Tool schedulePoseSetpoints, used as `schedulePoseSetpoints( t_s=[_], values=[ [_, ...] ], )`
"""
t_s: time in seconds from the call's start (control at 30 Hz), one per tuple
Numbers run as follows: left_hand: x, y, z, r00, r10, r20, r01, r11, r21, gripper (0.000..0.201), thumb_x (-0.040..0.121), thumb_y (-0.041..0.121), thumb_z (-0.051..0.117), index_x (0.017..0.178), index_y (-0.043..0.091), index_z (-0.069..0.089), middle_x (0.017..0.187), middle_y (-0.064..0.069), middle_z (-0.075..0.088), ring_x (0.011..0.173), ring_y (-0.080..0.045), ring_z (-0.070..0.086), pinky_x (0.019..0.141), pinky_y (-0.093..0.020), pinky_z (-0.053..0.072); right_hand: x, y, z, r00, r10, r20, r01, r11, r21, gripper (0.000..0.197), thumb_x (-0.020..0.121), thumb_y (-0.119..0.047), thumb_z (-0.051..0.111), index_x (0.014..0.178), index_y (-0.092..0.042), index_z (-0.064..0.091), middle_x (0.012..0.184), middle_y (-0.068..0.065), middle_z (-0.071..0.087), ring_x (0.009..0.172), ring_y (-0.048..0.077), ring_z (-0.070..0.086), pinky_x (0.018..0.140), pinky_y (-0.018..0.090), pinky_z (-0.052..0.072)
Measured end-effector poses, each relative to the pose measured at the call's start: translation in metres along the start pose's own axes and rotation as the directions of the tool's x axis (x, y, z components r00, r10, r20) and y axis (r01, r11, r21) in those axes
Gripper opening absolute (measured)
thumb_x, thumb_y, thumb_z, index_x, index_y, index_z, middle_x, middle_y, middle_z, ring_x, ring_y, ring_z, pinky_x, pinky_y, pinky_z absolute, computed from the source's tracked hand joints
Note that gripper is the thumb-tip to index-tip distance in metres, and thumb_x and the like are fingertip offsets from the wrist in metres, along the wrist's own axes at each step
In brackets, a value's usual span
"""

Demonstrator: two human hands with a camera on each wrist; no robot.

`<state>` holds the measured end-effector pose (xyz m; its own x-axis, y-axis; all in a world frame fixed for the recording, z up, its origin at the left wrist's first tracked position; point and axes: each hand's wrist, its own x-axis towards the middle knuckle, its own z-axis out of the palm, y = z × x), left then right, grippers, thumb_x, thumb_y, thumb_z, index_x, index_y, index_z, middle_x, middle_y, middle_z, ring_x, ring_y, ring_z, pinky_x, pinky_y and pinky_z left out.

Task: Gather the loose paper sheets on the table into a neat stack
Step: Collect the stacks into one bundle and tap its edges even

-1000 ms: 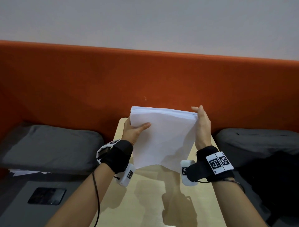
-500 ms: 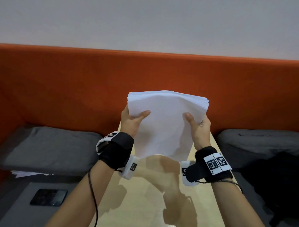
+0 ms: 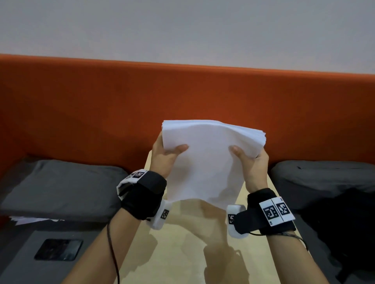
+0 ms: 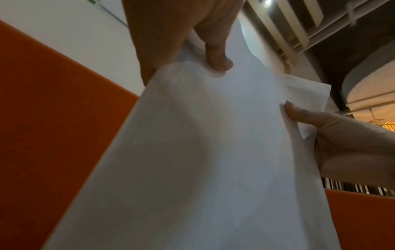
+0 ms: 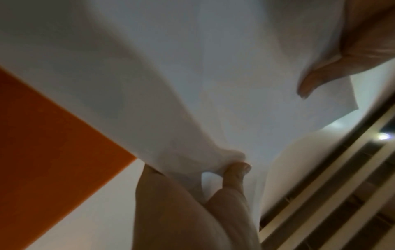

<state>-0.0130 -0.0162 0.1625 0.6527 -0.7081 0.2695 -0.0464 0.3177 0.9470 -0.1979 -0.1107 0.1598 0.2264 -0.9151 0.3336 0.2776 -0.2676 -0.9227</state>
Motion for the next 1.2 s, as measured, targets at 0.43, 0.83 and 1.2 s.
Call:
schedulePoseSetpoints(
  t_s=[0.43,0.83,1.2],
  values=[
    [0.002,0.002,0.0,0.995,-0.017,-0.098,0.016,1.0,-0.011,0.05,0.071,0.071,0.05,0.09,0.026,0.057,0.097,-0.004,0.061,0.092,-0.022,0.057,0.084,-0.037,0.044,0.0,0.006,0.014,0.986,0.087,-0.144,-0.092,0.995,-0.033,0.034,0.076,-0.052,0.052,0.081,-0.019,0.06,0.084,-0.003,0.057,0.085,0.016,0.052,0.078,0.031,0.038],
    [0.011,0.005,0.007,0.989,-0.019,-0.145,0.018,1.0,-0.008,0.012,0.084,0.015,0.056,0.084,0.026,0.056,0.097,-0.005,0.064,0.086,-0.012,0.057,0.076,-0.02,0.043,0.004,-0.002,0.013,0.993,0.036,-0.115,-0.049,0.993,-0.111,0.017,0.086,-0.027,0.053,0.093,-0.016,0.063,0.091,-0.014,0.059,0.092,0.006,0.053,0.085,0.024,0.039],
    [0.015,0.004,0.006,0.987,-0.009,-0.161,0.014,0.999,0.03,0.021,0.085,0.006,0.052,0.087,0.027,0.056,0.089,0.003,0.066,0.102,-0.024,0.056,0.087,-0.034,0.043,0.006,-0.001,0.011,0.995,0.051,-0.084,-0.059,0.993,-0.099,0.025,0.073,-0.028,0.052,0.092,-0.016,0.061,0.092,-0.013,0.058,0.091,-0.001,0.051,0.081,0.02,0.037]
  ],
)
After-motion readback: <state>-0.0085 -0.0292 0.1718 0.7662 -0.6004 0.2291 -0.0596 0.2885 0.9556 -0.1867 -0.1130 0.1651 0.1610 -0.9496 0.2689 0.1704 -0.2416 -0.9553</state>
